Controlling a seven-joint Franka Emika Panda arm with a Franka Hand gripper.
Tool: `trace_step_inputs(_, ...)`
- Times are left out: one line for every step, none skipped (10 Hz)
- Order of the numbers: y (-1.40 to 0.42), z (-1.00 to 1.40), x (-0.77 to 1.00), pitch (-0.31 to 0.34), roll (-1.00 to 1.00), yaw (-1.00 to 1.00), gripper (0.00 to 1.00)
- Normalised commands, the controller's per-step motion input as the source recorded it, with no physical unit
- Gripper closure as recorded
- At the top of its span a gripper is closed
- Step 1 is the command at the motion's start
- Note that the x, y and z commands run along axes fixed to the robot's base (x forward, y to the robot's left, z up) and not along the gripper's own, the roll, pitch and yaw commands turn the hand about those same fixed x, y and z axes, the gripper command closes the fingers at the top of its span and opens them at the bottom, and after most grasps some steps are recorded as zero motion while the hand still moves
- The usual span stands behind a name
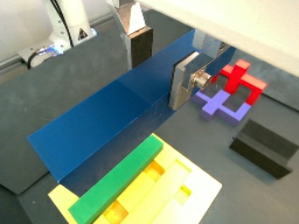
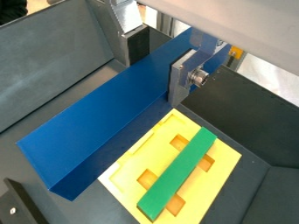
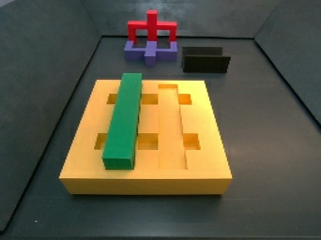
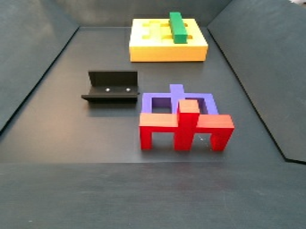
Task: Pick up the blue object. Move up. Move to above the board. Insert the blue object.
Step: Insert the blue object.
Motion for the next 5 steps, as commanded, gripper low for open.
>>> trace_step_inputs(0.0,-0.62,0.46,-0.087,-0.25,-0.02,1.0)
trace_step_inputs(0.0,-0.99,0.4,-0.123,-0.03,0.0,1.0)
trace_step_inputs(0.0,-0.99,0.33,-0.083,0.06,0.08,1.0)
trace_step_inputs(-0.02,-0.93,0.22,-0.079,0.13,0.21,1.0)
trace_step_inputs(-0.06,-0.88,0.16,-0.09,0.16,0.21,1.0)
